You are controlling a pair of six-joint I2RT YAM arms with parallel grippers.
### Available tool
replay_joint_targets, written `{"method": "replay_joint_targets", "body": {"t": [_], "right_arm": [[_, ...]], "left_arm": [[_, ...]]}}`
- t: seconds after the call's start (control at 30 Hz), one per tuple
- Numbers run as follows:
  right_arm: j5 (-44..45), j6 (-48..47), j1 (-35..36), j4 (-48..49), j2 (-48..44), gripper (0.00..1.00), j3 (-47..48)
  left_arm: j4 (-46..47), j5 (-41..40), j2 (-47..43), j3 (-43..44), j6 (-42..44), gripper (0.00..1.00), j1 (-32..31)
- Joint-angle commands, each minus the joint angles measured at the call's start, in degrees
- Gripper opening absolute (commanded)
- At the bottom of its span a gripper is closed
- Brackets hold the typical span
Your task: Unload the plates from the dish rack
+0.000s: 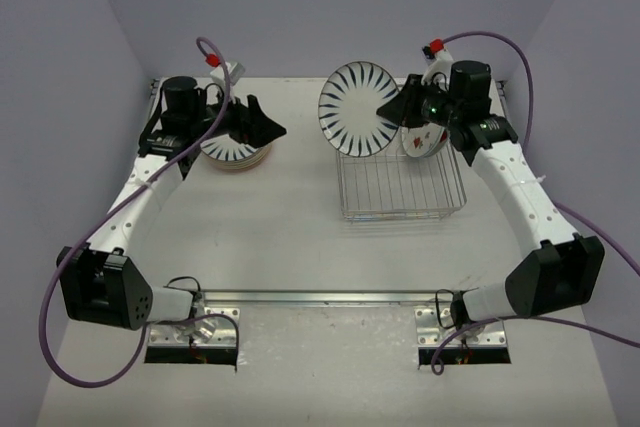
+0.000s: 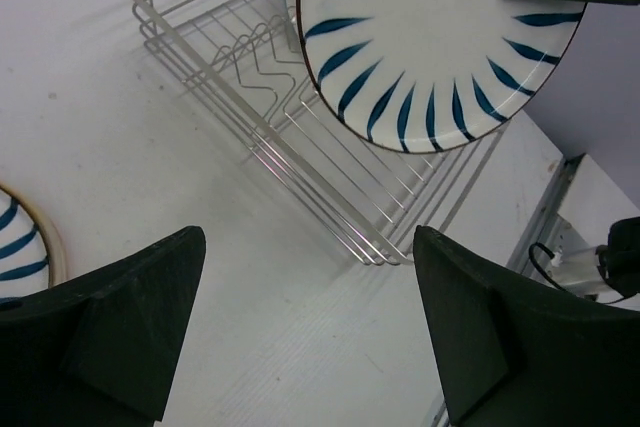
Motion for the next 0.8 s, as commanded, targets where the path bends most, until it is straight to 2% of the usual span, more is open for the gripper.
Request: {"method": "replay_joint_targets", "body": {"t": [0.0, 0.13, 0.4, 0.57, 0.77], "right_arm": [[-16.34, 10.08, 0.21, 13.14, -3.13, 0.0, -2.64], [-20.97, 12.58, 1.18, 16.41, -2.85, 0.0, -5.14], [-24.76, 13.73, 5.3, 18.93, -1.71, 0.0, -6.43], [-25.6, 13.53, 7.23, 19.19, -0.65, 0.0, -6.47], [-25.63, 13.51, 7.6, 19.13, 0.78, 0.0, -6.5]], "left_arm": [[-0.78, 7.64, 3.49, 2.39, -2.47, 0.81, -0.51], [-1.1, 8.93, 5.14, 2.38, -2.46, 0.77, -1.17], [-0.71, 10.43, 8.88, 3.52, -3.51, 0.68, -2.25], [2.67, 16.5, 9.81, 2.38, -6.13, 0.54, -2.17], [8.16, 22.78, 8.92, -0.12, -10.2, 0.28, -2.07]]}}
